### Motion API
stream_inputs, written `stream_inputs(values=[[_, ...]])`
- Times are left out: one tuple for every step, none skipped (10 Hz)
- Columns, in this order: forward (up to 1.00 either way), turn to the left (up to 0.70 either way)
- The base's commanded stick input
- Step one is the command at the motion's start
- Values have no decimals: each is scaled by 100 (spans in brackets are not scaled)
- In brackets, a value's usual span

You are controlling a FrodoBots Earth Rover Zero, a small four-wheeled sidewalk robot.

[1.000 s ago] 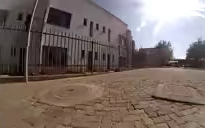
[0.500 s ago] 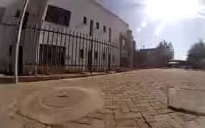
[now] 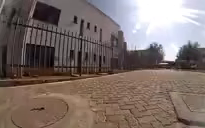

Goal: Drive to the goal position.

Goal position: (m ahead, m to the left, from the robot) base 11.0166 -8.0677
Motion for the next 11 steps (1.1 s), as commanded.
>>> stream_inputs(values=[[100,-27],[100,-27],[100,-27],[100,-27],[100,-27],[100,-27],[100,-27],[100,-27],[100,-27],[100,-27],[100,-27]])
